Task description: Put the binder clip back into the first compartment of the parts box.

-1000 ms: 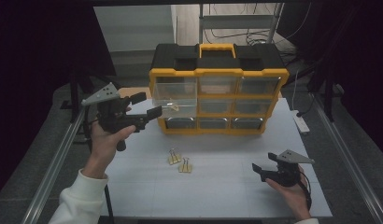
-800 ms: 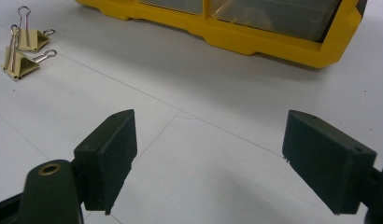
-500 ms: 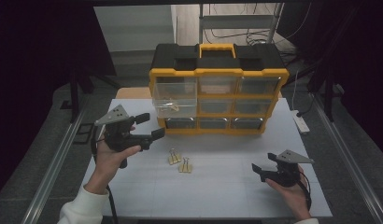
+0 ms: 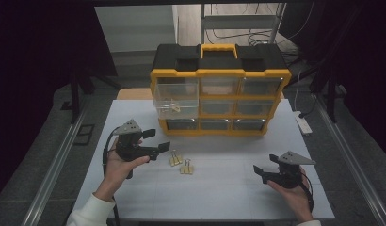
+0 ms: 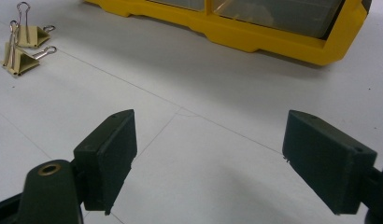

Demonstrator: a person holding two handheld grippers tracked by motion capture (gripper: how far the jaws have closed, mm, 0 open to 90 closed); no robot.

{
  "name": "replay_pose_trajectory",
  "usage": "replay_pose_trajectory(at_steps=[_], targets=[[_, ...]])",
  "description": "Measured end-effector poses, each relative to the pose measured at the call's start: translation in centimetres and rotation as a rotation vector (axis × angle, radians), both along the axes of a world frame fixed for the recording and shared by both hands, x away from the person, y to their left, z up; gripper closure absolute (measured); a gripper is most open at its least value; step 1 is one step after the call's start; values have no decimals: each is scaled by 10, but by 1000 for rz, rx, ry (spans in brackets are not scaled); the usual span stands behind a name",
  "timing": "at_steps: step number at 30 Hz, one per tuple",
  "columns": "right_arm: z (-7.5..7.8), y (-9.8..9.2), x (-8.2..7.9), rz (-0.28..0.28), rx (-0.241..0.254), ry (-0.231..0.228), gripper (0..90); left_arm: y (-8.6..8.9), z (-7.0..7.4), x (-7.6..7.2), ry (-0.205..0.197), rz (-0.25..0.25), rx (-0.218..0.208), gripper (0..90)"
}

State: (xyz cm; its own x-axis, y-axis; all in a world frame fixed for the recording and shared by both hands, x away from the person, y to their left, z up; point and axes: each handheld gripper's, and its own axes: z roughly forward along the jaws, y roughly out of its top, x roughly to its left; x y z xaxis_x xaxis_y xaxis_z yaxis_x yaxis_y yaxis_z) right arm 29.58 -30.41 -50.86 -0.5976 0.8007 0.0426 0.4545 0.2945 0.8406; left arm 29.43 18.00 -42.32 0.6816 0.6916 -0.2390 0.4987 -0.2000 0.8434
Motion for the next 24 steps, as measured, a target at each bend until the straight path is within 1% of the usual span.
replay_pose_trajectory(at_steps=[8, 15, 23, 24], targets=[[0, 0, 0, 3, -1, 1, 181, -4, -18, 11, 52, -11, 49, 172], [-1, 1, 1, 4, -1, 3, 180, -9, -35, 22, 112, -16, 76, 173], [-1, 1, 1, 5, -4, 6, 180, -19, -53, 38, 163, -45, 125, 176], [-1, 1, 1, 5, -3, 7, 180, -21, -56, 41, 176, -48, 132, 178]])
